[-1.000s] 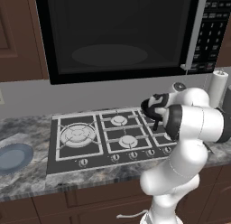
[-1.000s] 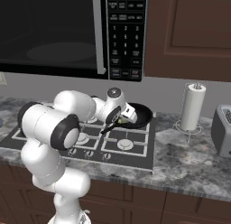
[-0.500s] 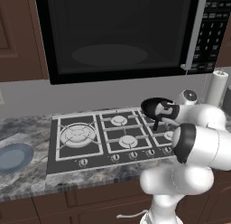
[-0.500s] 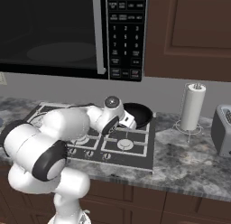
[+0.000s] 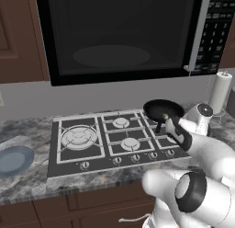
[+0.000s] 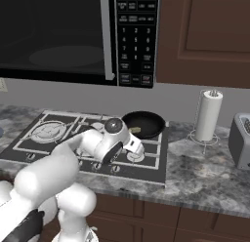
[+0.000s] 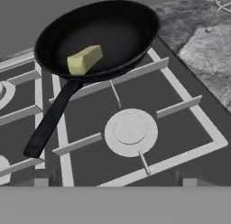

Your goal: Pick up the butter stick and place it in the pan. Then turn on the burner for the pan.

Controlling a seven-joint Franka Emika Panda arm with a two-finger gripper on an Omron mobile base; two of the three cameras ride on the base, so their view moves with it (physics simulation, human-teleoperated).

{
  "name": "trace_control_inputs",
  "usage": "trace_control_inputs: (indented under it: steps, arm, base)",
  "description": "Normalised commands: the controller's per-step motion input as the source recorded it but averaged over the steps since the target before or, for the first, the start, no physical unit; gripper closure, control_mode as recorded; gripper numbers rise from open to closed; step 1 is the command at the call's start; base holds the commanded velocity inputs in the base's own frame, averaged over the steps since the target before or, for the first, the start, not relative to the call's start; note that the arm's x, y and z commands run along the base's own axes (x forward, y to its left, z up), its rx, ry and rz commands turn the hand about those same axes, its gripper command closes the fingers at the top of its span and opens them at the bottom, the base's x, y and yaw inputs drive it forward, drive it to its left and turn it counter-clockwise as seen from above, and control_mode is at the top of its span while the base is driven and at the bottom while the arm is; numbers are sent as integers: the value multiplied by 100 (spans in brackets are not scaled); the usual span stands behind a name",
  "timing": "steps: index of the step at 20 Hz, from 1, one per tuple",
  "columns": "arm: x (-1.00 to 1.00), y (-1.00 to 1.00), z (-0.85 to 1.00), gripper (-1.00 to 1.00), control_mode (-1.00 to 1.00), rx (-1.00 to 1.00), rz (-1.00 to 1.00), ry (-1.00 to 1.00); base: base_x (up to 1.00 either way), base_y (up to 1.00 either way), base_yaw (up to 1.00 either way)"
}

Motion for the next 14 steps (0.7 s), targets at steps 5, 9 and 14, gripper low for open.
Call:
trace_control_inputs:
  steps: [5,9,14]
  arm:
    - [-66,19,9,-100,-100,-2,0,13]
    - [-55,29,13,-100,-100,-2,4,13]
    - [-61,28,1,-100,-100,0,11,13]
  base:
    - [0,0,0]
    - [0,0,0]
    - [0,0,0]
